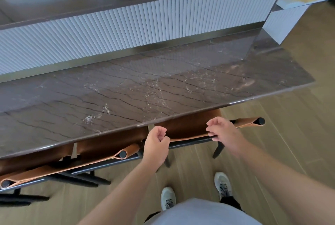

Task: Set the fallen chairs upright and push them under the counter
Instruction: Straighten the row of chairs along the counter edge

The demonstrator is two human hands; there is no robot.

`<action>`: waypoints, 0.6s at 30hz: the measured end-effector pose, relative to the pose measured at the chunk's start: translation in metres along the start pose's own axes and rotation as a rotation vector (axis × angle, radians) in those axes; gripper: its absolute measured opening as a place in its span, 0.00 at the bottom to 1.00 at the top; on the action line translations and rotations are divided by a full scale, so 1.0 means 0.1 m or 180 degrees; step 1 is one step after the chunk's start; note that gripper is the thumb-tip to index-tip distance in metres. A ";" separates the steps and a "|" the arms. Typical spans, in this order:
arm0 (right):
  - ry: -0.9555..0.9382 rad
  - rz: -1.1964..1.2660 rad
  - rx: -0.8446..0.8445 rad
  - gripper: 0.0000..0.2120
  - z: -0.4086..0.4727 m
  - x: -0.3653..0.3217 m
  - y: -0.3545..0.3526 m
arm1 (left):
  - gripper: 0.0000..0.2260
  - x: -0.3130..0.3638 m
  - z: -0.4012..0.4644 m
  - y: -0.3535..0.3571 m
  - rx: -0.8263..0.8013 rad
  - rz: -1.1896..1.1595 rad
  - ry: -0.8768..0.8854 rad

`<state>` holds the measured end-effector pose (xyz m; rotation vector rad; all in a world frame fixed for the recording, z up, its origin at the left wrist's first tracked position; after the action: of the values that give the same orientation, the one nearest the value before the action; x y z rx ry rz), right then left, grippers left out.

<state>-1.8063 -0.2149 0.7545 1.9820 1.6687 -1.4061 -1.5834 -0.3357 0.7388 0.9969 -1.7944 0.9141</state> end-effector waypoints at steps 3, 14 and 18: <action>-0.0349 -0.0623 0.0016 0.04 0.18 0.00 -0.18 | 0.12 0.02 0.04 0.13 0.0122 0.0178 0.0004; -0.1487 -0.2763 -0.0392 0.05 0.58 0.31 -0.84 | 0.21 -0.14 -0.12 0.67 0.0512 0.2549 0.0018; -0.1982 -0.3705 -0.0565 0.08 0.66 0.44 -0.87 | 0.13 -0.15 -0.10 0.74 0.0131 0.3539 0.0434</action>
<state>-1.9183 -0.1995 0.7226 0.2362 2.5026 -1.7564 -1.6414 -0.2930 0.7147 -0.1557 -2.1824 1.6075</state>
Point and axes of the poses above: each hand's wrist, its own z-axis towards the middle knuckle, its own y-axis out of the palm, x = y × z, the point moved 5 cm from there along z, towards the middle knuckle, and after that the axes turned 14 degrees about -z, right-handed, at the moved point
